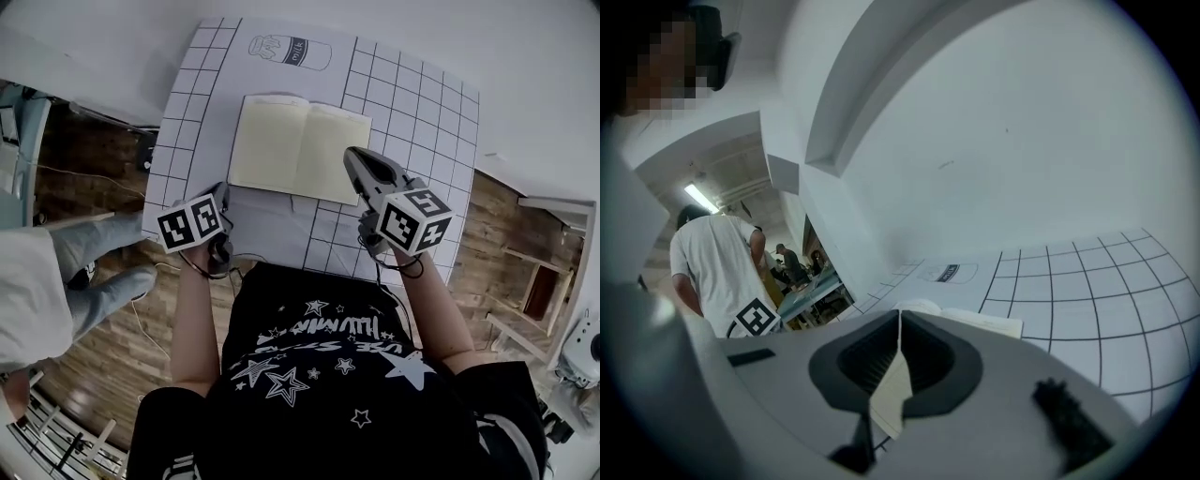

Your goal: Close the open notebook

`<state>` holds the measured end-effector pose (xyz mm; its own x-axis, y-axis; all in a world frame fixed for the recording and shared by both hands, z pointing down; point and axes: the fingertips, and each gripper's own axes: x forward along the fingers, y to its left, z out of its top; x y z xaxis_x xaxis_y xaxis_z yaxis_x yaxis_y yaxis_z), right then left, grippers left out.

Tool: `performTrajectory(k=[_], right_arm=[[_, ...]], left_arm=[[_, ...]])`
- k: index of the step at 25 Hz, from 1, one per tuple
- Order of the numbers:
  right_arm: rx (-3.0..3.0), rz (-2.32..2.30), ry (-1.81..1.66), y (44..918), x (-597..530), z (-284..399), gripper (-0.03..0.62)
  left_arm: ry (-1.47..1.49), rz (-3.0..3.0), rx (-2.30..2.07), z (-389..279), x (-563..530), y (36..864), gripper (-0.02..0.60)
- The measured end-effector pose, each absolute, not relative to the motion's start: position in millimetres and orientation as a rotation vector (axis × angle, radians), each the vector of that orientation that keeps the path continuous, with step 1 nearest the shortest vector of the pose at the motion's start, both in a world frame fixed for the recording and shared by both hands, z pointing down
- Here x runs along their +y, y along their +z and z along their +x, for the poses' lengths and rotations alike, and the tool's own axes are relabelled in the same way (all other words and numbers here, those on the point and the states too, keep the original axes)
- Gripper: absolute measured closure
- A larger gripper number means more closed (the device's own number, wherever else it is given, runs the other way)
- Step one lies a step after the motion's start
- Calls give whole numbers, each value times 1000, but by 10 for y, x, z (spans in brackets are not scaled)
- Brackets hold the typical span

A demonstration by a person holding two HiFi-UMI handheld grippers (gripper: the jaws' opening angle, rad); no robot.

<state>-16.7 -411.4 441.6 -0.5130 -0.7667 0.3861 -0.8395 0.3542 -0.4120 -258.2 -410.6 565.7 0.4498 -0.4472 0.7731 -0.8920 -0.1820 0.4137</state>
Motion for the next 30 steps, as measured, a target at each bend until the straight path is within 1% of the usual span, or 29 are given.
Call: performTrajectory(k=[1, 2, 3, 6, 9, 11, 17, 19, 21, 22, 24, 25, 28, 30], right_arm=[[-2481, 1479, 872, 4413, -4103, -136, 579], [-2483, 1479, 873, 4413, -4089, -106, 579], [-2484, 1478, 872, 4410, -4075, -78, 579], [-2488, 1475, 867, 4397, -4045, -34, 579], [-2486, 1477, 863, 4380, -4026, -7, 579], [-2483, 1485, 859, 4370, -4026, 9, 579], [-2471, 1513, 853, 4358, -4045, 33, 579], [-2468, 1517, 854, 4357, -4052, 33, 579], [-2467, 1523, 852, 4355, -4060, 36, 579], [-2466, 1524, 851, 4357, -4064, 36, 579], [-2464, 1526, 851, 4373, -4064, 28, 579], [-2463, 1525, 852, 4383, -4062, 19, 579], [-2468, 1520, 852, 4387, -4059, -23, 579], [-2474, 1517, 849, 4372, -4063, -43, 579]], left_arm=[[629, 1805, -1149, -2567, -4091, 5659, 571], [626, 1808, -1151, -2541, -4078, 5659, 547], [615, 1811, -1147, -2506, -4067, 5659, 497], [596, 1818, -1135, -2425, -4042, 5672, 432], [634, 1836, -1150, -2392, -4067, 5709, 383], [649, 1839, -1156, -2375, -4099, 5729, 365], [651, 1816, -1168, -2334, -4129, 5736, 371], [660, 1806, -1180, -2344, -4140, 5745, 388], [667, 1794, -1193, -2359, -4147, 5755, 391], [672, 1782, -1208, -2377, -4153, 5765, 402], [691, 1753, -1248, -2423, -4166, 5794, 468], [703, 1748, -1257, -2432, -4170, 5803, 479], [736, 1788, -1215, -2396, -4170, 5786, 546], [712, 1813, -1160, -2349, -4157, 5762, 554]])
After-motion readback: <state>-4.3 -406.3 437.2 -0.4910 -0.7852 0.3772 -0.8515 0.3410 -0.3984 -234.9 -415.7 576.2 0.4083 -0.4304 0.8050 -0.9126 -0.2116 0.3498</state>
